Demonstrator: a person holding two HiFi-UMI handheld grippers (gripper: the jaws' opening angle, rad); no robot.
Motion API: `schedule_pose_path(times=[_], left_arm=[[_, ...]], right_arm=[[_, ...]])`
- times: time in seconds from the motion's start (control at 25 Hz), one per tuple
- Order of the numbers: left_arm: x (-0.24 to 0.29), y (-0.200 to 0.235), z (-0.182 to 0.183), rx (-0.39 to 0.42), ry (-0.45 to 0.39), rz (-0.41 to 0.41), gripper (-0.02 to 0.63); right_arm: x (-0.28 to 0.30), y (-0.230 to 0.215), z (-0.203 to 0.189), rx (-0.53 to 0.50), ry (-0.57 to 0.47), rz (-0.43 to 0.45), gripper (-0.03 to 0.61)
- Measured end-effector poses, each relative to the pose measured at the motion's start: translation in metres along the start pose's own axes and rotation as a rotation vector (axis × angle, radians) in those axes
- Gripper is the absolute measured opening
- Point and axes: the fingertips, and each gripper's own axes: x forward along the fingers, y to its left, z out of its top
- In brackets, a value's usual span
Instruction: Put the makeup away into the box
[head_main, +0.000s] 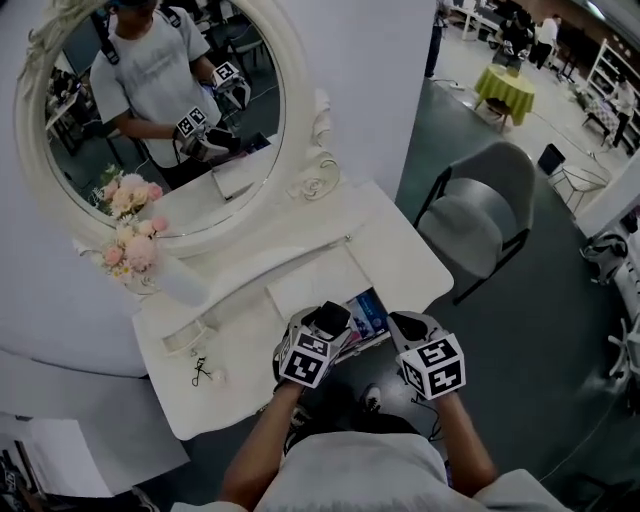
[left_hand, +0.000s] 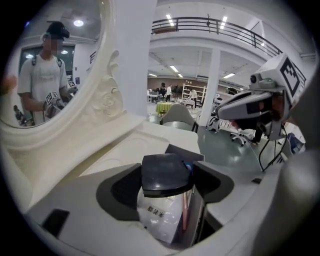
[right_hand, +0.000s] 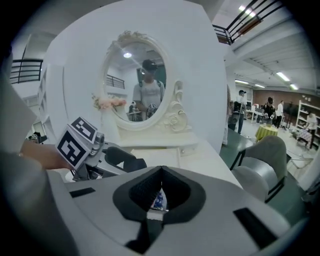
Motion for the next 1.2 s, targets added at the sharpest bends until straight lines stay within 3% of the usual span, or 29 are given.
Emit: schedule_pose_path(times=[0.24, 0.52, 1.2], left_arm=[[0.057, -0.030, 0.000, 0.008, 0.091, -0.074, 0.330], [0.104, -0.051, -0.006, -0.027, 0.177, -0.103, 0.328], [0.116, -0.052, 0.018, 0.002, 0.091, -0.071, 0.351]], right_arm=[[-0.006, -0.040, -0.019, 0.028, 0.021, -0.009, 0.002], [-0.007, -0.068, -0.030, 0.038, 0.038, 0.016, 0.002], [-0.004, -0.088, -0.032, 0.039, 0.041, 0.034, 0.002]])
